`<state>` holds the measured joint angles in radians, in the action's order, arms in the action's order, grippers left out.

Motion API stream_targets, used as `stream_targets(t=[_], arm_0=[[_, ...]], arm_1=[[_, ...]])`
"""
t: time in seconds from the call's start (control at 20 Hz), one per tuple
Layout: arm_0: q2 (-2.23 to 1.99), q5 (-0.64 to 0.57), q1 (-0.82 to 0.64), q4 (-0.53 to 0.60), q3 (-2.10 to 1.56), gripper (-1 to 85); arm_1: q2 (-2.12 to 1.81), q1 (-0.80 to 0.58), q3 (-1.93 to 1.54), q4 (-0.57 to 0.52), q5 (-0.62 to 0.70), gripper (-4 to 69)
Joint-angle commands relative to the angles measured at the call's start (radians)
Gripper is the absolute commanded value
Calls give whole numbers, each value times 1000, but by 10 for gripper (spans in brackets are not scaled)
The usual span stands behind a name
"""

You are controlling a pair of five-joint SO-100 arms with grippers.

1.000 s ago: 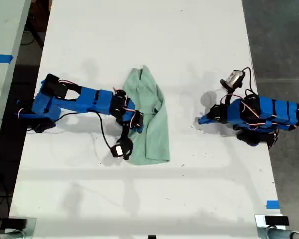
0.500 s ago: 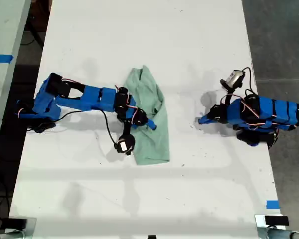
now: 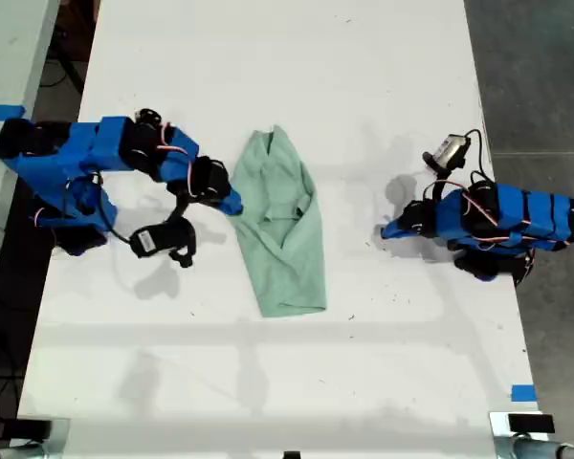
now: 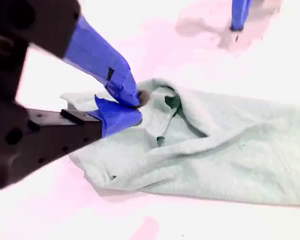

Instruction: Fold t shirt

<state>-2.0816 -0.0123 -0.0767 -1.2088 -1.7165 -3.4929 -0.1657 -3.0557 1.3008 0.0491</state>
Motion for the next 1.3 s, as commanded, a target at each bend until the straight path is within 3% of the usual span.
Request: stream_targets(t=[0.0, 0.1, 0.2, 0.35, 1.25], arm_0=[[-595, 58, -8, 302, -657, -1], [-845, 74, -17, 399, -976, -1], [-1092, 58, -35, 425, -1233, -1], [-1522, 34, -54, 256, -1491, -1], [-1523, 32, -46, 207, -1494, -1]], arm_1=[[-14, -6, -58, 3, -3, 13], [-14, -8, -58, 3, -6, 13], [-14, -8, -58, 3, -9, 13], [-14, -9, -58, 5, -12, 13], [-14, -3, -58, 9, -20, 13]])
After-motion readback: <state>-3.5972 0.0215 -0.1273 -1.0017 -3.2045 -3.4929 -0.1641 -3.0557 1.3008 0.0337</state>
